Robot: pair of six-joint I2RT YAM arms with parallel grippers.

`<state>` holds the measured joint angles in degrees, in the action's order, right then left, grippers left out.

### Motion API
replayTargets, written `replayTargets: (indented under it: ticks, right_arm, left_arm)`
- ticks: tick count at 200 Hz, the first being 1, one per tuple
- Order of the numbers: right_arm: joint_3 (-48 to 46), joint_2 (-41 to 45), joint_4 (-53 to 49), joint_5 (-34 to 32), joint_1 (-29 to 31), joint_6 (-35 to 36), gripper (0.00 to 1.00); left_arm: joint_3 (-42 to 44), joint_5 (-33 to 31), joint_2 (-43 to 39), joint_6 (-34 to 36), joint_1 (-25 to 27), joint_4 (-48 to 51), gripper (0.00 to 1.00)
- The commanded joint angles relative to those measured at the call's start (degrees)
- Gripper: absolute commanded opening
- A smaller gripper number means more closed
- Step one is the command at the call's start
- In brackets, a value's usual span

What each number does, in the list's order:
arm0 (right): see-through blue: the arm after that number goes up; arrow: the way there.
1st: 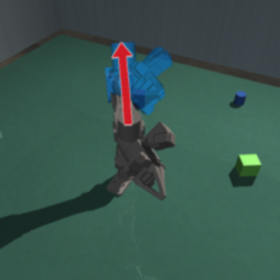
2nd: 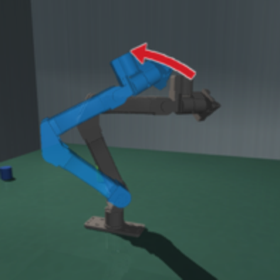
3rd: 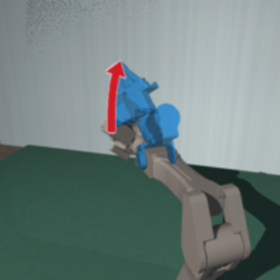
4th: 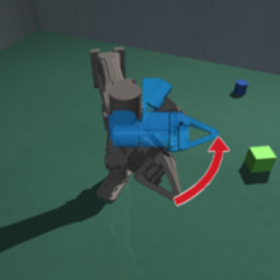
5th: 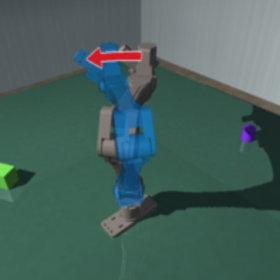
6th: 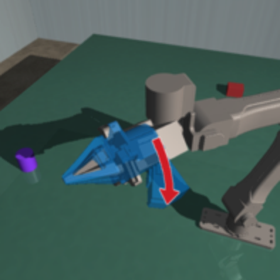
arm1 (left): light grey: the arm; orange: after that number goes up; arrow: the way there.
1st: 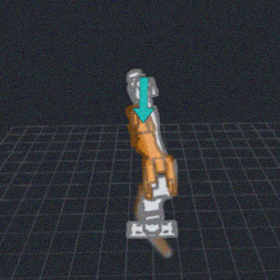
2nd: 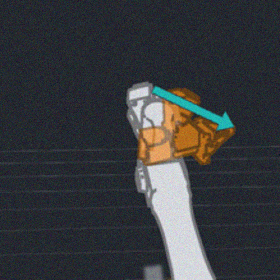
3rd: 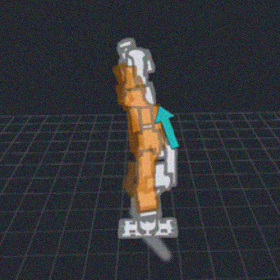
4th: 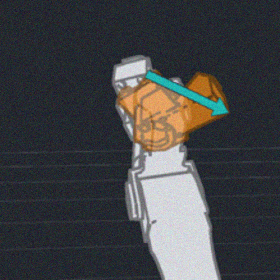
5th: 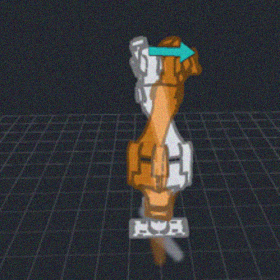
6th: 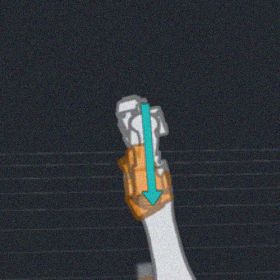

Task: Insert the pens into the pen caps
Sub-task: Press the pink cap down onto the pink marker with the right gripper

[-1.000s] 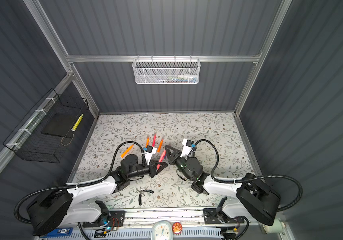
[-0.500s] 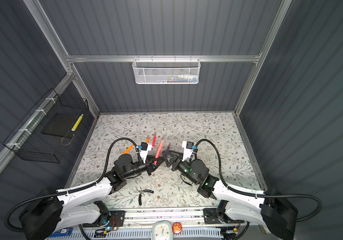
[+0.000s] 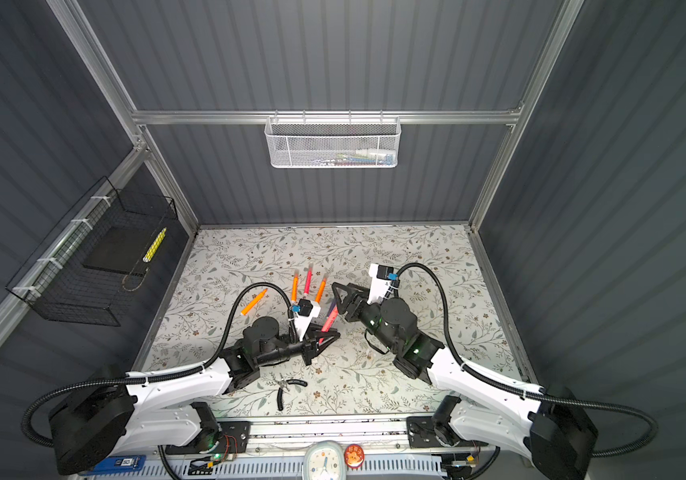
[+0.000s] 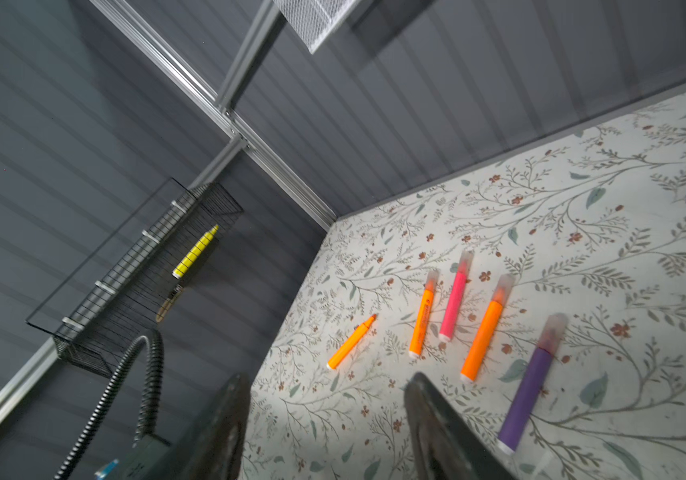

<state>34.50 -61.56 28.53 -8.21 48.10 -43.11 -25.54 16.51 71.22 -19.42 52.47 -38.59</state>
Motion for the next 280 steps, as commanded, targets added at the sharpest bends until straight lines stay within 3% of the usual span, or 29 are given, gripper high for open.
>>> replayTargets:
  ticks: [1, 29, 44, 70, 101, 122, 165, 195, 228, 264, 280]
  right_arm:
    - [2.5, -2.0, -3.4, 2.5, 0.0, 0.3, 0.51]
    - [2.0, -3.4, -3.9, 2.8, 0.1, -0.4, 0.25]
    - [1.5, -4.2, -4.2, 3.4, 0.6, -0.6, 0.17]
    - [-0.8, -3.9, -3.5, 2.6, 2.3, -1.9, 0.08]
    - [-2.3, -4.4, -2.0, 2.3, 4.3, -3.3, 0.01]
    - [-3.1, -4.7, -2.1, 0.5, 5.2, -4.0, 0.00]
    - [-3.2, -7.3, 0.6, 0.9, 5.9, -4.9, 0.00]
    - [-0.1, -8.9, -4.9, -5.1, 8.4, -3.4, 0.00]
    - [3.7, -9.6, -11.6, -10.0, 10.6, -4.3, 0.00]
    - [3.5, -10.3, -8.1, -7.7, 11.1, -2.6, 0.00]
    - [2.4, -9.4, -6.9, -7.9, 10.8, -2.2, 0.06]
  left_arm:
    - [-1.2, -0.7, 0.9, 1.7, 0.2, -0.3, 0.00]
    - [-1.9, -1.9, 1.2, 1.7, 0.2, 0.3, 0.00]
    - [-3.0, -4.8, 0.4, 2.4, 0.2, 2.4, 0.00]
    - [-6.0, -10.4, -1.4, 4.1, 0.2, 5.5, 0.00]
    - [-8.6, -12.5, -2.0, 6.0, 0.1, 3.1, 0.00]
    - [-8.0, -14.8, -3.1, 7.1, 0.1, -1.0, 0.00]
    - [-8.7, -13.0, -5.6, 6.9, -1.5, -4.8, 0.00]
    - [-11.0, -5.9, -5.4, 1.2, -6.2, -3.8, 0.00]
    - [-11.4, -6.8, -4.9, 1.6, -6.2, -2.2, 0.00]
    - [-9.4, -4.6, -3.3, 0.5, -6.2, -6.3, 0.00]
    - [-8.7, -3.5, -3.5, 0.0, -6.2, -7.0, 0.00]
